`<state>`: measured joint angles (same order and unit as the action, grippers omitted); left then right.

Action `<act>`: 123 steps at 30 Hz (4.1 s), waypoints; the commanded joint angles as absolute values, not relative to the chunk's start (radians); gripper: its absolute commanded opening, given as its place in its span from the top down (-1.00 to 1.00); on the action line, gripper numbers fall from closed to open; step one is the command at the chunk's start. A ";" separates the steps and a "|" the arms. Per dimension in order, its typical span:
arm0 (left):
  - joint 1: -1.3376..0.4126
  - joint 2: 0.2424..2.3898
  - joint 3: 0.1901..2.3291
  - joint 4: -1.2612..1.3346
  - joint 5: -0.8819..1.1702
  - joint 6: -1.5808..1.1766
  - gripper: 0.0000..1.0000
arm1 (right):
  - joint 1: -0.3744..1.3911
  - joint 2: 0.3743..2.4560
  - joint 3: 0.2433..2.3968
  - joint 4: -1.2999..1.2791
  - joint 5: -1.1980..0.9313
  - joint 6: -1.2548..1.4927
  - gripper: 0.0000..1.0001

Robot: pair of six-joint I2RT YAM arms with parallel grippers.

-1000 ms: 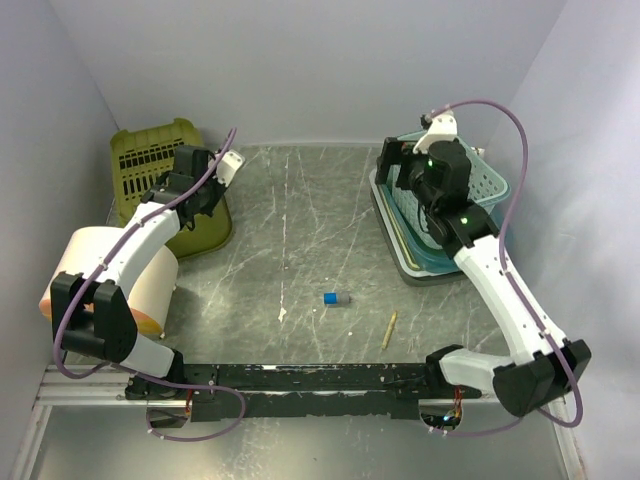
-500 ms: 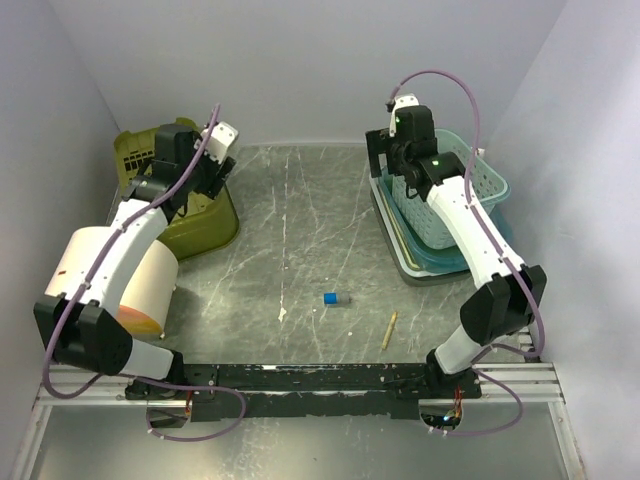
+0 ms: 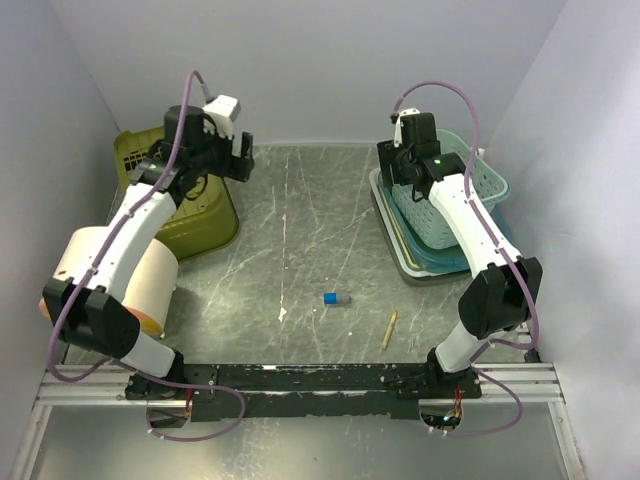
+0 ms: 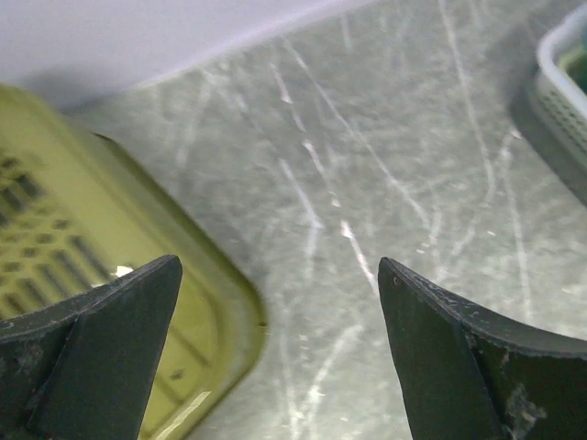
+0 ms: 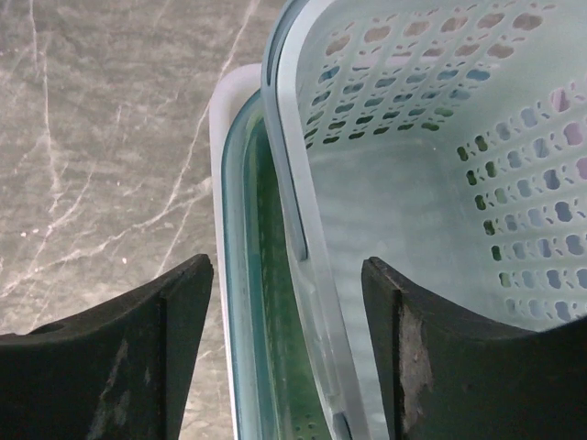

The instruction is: Turn the large container upside down

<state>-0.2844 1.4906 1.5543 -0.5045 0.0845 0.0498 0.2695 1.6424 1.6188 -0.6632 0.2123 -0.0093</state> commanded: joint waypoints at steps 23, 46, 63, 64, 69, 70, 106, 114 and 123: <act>-0.397 1.774 1.462 -0.637 -0.039 -0.230 -0.99 | 0.286 1.514 1.580 -0.671 0.273 -0.030 0.89; -0.343 1.649 1.406 -0.644 -0.002 -0.234 -0.99 | 0.348 1.282 1.589 -0.498 0.339 -0.033 1.00; -0.469 1.883 1.649 -0.460 -0.284 -0.189 -0.99 | 0.348 1.257 1.527 -0.476 0.275 0.000 1.00; -0.458 1.909 1.673 -0.477 -0.285 -0.201 -0.99 | 0.348 1.258 1.526 -0.476 0.272 0.001 1.00; -0.416 1.956 1.670 -0.502 -0.288 -0.228 -0.99 | 0.347 1.265 1.520 -0.478 0.262 0.003 1.00; -0.411 1.949 1.650 -0.498 -0.297 -0.230 -0.99 | 0.347 1.268 1.520 -0.480 0.263 0.002 1.00; -0.318 1.486 1.486 -0.549 -0.094 -0.321 -0.98 | 0.394 1.326 1.616 -0.180 -0.432 0.248 1.00; -0.184 1.284 1.504 -0.694 -0.117 -0.309 -0.98 | 0.445 1.528 1.428 0.222 -0.523 0.660 1.00; -0.178 1.204 1.403 -0.651 -0.028 -0.342 -0.98 | 0.450 1.779 1.291 0.678 -0.609 1.123 1.00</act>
